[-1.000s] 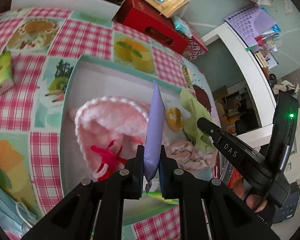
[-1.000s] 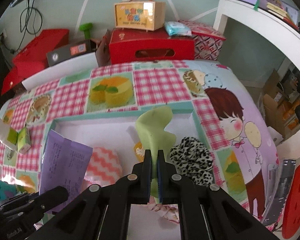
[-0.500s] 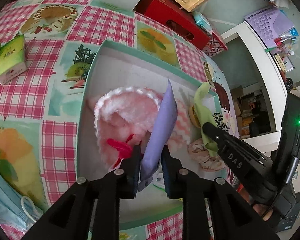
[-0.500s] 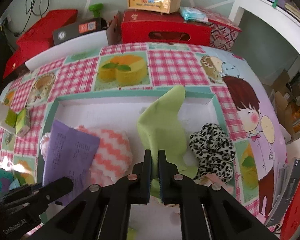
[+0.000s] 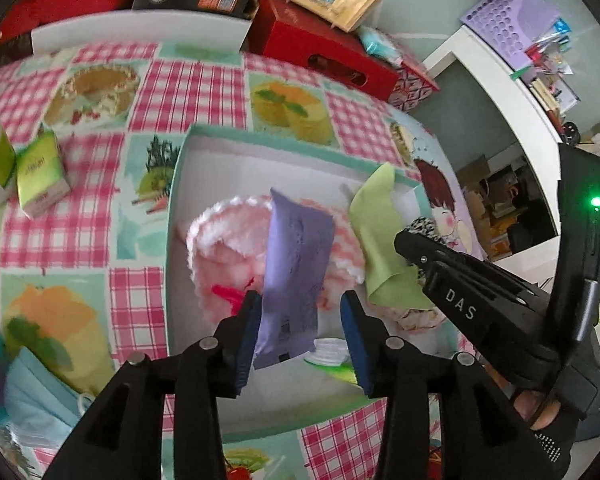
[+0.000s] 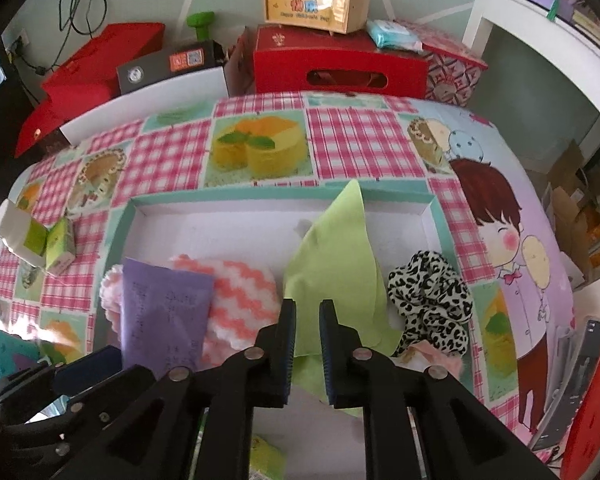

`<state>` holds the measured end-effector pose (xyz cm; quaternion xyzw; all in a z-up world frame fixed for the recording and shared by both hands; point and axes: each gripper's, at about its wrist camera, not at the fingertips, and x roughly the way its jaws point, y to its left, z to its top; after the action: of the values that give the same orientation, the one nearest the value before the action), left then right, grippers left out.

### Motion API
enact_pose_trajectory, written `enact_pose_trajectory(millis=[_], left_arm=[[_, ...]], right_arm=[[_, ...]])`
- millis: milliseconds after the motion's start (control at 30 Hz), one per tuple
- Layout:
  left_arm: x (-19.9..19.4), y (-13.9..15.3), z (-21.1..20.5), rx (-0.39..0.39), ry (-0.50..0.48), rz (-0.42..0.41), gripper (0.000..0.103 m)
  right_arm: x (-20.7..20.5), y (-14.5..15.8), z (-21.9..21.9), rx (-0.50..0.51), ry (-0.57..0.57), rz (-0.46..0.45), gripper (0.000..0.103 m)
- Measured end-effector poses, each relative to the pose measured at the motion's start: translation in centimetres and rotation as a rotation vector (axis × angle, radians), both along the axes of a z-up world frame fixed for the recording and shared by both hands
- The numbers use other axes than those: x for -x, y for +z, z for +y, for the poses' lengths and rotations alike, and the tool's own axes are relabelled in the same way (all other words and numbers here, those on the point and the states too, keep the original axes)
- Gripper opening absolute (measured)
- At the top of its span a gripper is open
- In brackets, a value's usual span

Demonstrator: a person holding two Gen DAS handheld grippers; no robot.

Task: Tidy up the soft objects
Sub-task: 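Open the left gripper over the tray while the right gripper releases the green cloth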

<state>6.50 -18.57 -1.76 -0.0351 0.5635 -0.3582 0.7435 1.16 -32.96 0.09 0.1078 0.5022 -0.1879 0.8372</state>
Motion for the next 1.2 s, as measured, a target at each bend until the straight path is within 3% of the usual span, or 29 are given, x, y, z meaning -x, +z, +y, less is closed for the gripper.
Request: enact_pose_trajectory(millis=[200, 367, 400, 433, 500, 600, 733, 800, 1000, 1200], left_arm=[[0.2, 1.8, 1.0, -0.025, 0.026, -0.087, 0.051], [-0.6, 2.2, 2.1, -0.082, 0.088, -0.139, 0.056], [-0.8, 2.1, 2.3, -0.100, 0.103, -0.151, 0.060], [-1.0, 2.1, 2.5, -0.113, 0.117, -0.162, 0.068], [-1.3, 2.0, 3.0, -0.128, 0.140, -0.173, 0.072], [-1.9, 1.7, 3.6, -0.140, 0.184, -0.180, 0.079], [-2.4, 1.5, 4.1, -0.191, 0.219, -0.220, 0.087], [-2.6, 1.4, 4.3, -0.207, 0.236, -0.241, 0.093], [-3.2, 1.2, 5.1, -0.220, 0.281, -0.258, 0.094], [-3.0, 1.6, 5.3, -0.218, 0.292, -0.294, 0.097]], right_arm=[[0.4, 1.3, 0.1, 0.003, -0.008, -0.042, 0.014], [0.1, 0.8, 0.3, 0.005, -0.009, -0.024, 0.015], [0.0, 0.7, 0.3, 0.004, -0.008, -0.019, 0.021], [-0.1, 0.5, 0.4, 0.001, -0.006, -0.010, 0.040], [-0.2, 0.4, 0.6, -0.001, -0.005, -0.008, 0.065], [-0.2, 0.7, 0.8, 0.001, 0.002, -0.025, 0.066], [-0.3, 0.6, 1.0, 0.005, 0.004, -0.024, 0.079], [-0.4, 0.5, 1.0, 0.008, 0.004, -0.019, 0.079], [-0.5, 0.6, 1.0, 0.013, 0.003, -0.038, 0.102], [-0.4, 0.9, 0.8, 0.028, -0.012, -0.062, 0.103]])
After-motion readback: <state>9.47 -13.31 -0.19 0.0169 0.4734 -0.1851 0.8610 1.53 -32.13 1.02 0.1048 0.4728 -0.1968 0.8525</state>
